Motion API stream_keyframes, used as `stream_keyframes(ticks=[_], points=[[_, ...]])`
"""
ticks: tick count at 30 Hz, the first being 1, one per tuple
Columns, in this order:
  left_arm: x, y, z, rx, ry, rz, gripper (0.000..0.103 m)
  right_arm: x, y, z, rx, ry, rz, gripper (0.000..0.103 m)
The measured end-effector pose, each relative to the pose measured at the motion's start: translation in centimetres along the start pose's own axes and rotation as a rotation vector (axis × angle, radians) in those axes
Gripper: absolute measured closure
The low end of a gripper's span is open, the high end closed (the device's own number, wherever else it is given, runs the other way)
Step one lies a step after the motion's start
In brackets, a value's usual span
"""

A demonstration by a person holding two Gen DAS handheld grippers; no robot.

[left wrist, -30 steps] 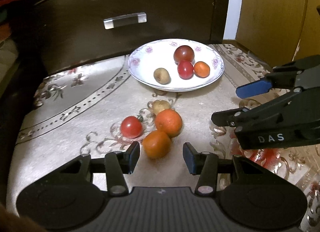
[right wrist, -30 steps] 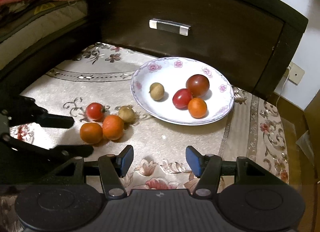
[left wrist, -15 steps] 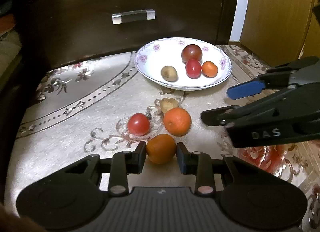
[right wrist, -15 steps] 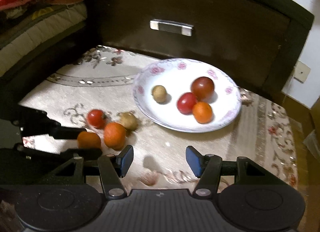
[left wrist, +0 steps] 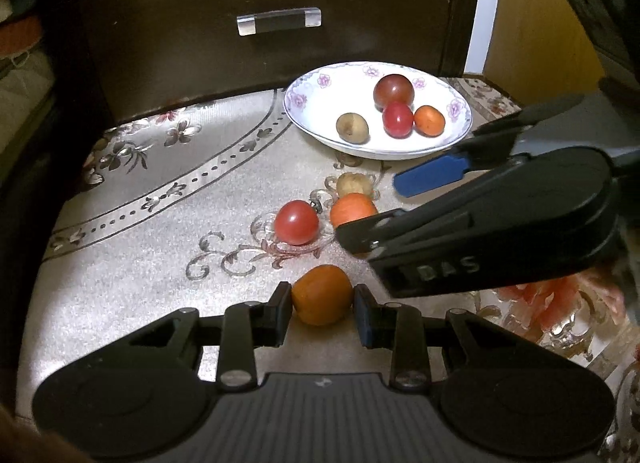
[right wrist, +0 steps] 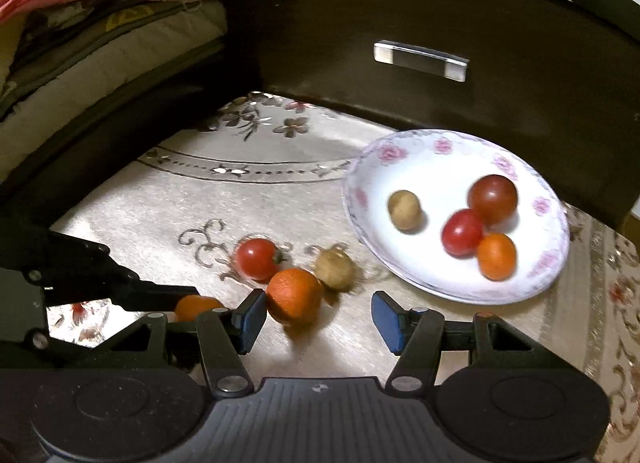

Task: Organize fruits
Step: 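Grasp another orange with the right tool while the left tool holds its orange, then carry both held oranges with the left and right tools to the plate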

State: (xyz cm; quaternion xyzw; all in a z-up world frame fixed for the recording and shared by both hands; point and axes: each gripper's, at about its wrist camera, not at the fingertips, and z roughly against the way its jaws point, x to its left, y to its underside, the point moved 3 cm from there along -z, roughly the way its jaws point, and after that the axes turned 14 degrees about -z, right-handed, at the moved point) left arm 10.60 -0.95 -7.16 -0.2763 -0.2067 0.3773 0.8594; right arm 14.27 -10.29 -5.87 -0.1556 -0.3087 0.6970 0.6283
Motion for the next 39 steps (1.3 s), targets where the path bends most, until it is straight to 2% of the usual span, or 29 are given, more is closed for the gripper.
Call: stream_keyframes(ticks=[4,8,16,22,33,39], points=[[0.0,0.0,-0.1,0.0,0.0,0.005,0.064,0.3,0.1,-0.9,0.023,-0.026,-0.013,0.056],[0.1,0.0,-0.1,0.002,0.003,0.008,0.064,1.0,0.1,-1.5,0.059,-0.067,-0.02,0.074],[0.3,-0.3,0.2,-0.001,0.007,0.011,0.064,0.4,-0.1,-1.1,0.079,-0.027,-0.054,0.074],[0.2,-1.0,0.7,-0.015,0.008,0.016,0.064,-0.6,-0.4,0.7,0.056,0.003,-0.074,0.074],[-0.3,-4.5,1.8,-0.081,-0.003,-0.01,0.064,-1.8,-2.0,5.1,-0.014,0.046,-0.064,0.074],[-0.3,-6.6,1.7,-0.098,-0.017,-0.017,0.065,-3.4,-2.5,6.0,-0.029,0.091,-0.082,0.074]])
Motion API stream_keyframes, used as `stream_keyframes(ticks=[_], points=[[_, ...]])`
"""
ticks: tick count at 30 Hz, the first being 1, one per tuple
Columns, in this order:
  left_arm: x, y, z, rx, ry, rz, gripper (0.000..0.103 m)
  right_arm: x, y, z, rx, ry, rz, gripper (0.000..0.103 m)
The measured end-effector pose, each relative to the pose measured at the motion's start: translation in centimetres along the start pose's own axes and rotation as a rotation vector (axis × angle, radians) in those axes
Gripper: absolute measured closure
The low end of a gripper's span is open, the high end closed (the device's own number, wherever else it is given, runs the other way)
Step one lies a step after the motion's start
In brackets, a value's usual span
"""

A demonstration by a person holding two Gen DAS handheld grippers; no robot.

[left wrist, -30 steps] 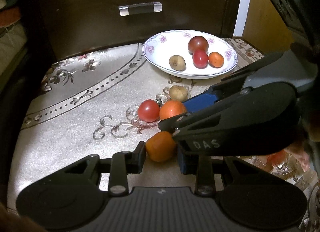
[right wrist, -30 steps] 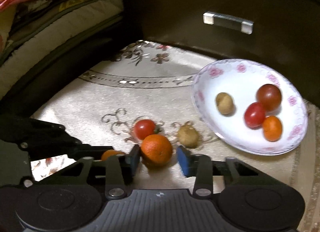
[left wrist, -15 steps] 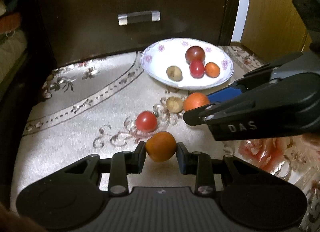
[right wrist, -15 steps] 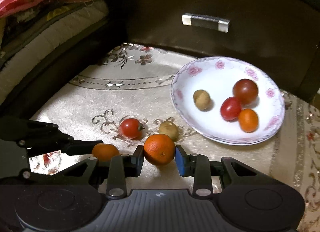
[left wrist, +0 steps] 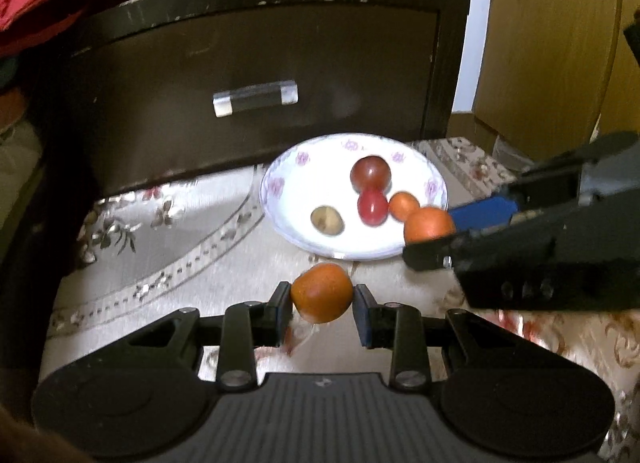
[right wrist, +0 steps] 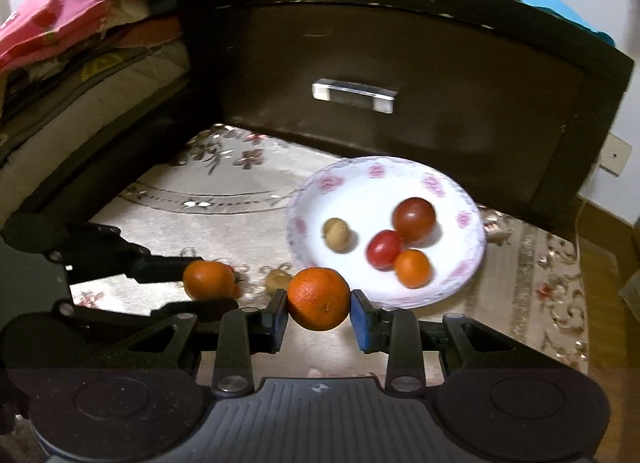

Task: Organize fruits
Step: 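Carry both held oranges with the left and right tools to the plate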

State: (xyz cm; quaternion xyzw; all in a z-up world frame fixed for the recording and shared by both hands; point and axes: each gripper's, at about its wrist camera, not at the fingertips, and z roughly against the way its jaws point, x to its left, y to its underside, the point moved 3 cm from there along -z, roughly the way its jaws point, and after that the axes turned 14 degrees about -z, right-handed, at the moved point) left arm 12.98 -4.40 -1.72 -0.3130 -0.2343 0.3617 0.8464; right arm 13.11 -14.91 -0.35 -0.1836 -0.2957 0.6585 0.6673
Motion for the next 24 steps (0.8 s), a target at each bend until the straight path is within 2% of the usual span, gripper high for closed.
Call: stream_keyframes(ticks=[7,24], points=[[0.4,-1.4,-0.8,-0.002,-0.026,-0.006,0.065,-0.6,-1.0,-0.3,-0.015,0.026,-0.004,0.074],[0.2,-3.9,-4.9,0.009,-0.016,-0.042,0.065,-3.7,-2.6,-3.0,-0.023,0.079,-0.058,0.074]])
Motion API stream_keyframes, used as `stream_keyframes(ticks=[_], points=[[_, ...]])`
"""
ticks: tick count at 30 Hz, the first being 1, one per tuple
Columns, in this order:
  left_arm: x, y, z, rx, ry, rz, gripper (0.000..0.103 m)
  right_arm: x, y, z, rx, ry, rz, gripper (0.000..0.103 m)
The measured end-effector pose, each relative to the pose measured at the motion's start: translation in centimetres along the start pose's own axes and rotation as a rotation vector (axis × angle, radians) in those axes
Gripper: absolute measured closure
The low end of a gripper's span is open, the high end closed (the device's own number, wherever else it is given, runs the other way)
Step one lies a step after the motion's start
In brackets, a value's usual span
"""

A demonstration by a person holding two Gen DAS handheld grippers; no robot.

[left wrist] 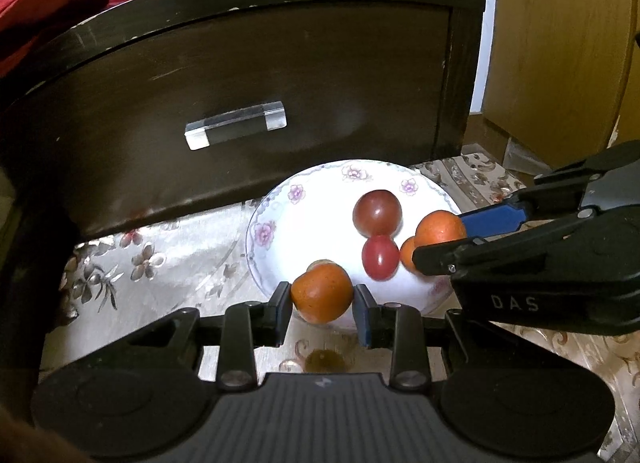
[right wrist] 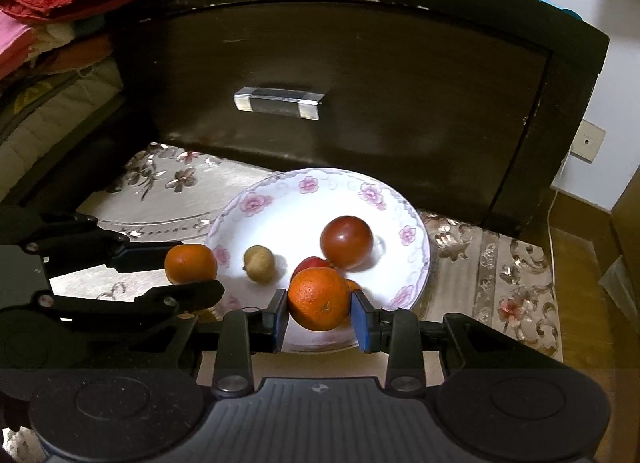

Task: Organize fruits
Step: 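Carry both held oranges with the left and right tools to the plate, then open the left tool over the plate while the right tool releases its orange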

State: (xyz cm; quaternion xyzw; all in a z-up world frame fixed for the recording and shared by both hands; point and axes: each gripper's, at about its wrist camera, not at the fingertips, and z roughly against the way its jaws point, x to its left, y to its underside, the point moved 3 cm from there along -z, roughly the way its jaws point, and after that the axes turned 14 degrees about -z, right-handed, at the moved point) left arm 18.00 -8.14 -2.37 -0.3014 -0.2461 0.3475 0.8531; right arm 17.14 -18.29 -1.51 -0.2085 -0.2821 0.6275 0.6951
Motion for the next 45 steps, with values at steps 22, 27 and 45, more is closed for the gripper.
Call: stream_keyframes(ticks=[22,27,45], points=[[0.2,-1.6,-4.0,0.021,0.009,-0.017,0.065,-2.5,-1.4,-3.2,0.006,0.023,-0.035,0.072],[0.3,-1.6,-4.2,0.03,-0.003,-0.02,0.065,-2.3,-1.5,-3.3,0.004,0.021,-0.03,0.07],[1.1,-1.7,-3.3,0.027,-0.029,-0.011,0.06,-1.8,-1.7,-2.7,-0.027,0.036,-0.004,0.065]])
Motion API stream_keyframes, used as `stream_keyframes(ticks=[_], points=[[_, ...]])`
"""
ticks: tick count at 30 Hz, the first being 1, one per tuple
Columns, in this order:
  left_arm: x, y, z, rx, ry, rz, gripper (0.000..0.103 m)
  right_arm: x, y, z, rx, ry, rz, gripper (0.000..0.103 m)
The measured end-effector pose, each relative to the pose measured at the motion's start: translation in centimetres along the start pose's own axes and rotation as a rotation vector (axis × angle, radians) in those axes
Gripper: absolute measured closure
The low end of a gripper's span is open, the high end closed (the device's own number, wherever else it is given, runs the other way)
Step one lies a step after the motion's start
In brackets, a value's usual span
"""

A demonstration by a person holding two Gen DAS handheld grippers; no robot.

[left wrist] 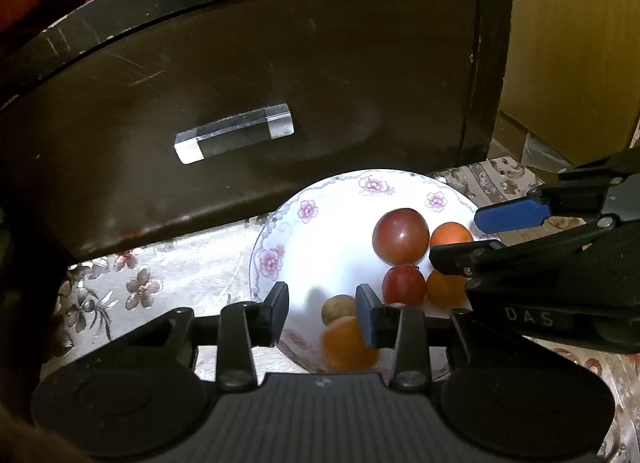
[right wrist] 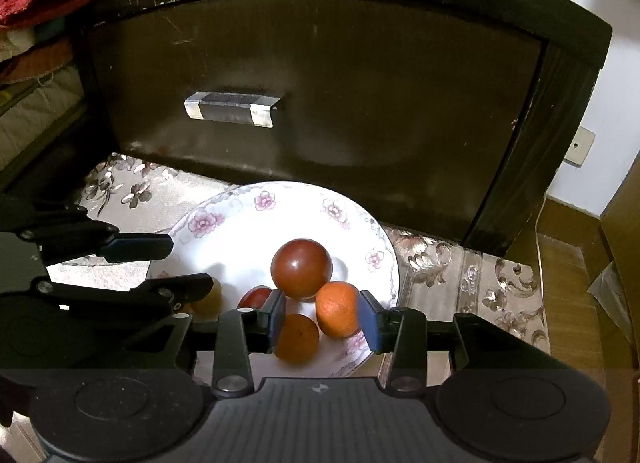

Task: Organize fruits
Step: 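Open the left tool over the plate while the right tool releases its orange, then move both tools back from the plate toward the remaining fruit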

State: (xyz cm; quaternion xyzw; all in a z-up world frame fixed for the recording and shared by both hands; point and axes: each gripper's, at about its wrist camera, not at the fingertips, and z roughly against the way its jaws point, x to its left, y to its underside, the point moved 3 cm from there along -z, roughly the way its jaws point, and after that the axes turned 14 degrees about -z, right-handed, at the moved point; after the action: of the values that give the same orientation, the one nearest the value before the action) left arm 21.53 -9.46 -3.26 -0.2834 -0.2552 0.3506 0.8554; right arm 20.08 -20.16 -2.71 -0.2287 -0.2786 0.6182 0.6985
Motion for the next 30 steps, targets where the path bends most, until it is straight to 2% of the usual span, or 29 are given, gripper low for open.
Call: stream_keyframes(ticks=[20,30], points=[[1.0,0.4,3.3,-0.018,-0.027,0.005,0.058,1.5,0.1,2.3,-0.037,-0.014,0.025,0.061],[1.1,2.0,6.0,-0.007,-0.032,-0.004,0.056,3.0,1.3,4.4,-0.023,-0.03,0.029,0.061]])
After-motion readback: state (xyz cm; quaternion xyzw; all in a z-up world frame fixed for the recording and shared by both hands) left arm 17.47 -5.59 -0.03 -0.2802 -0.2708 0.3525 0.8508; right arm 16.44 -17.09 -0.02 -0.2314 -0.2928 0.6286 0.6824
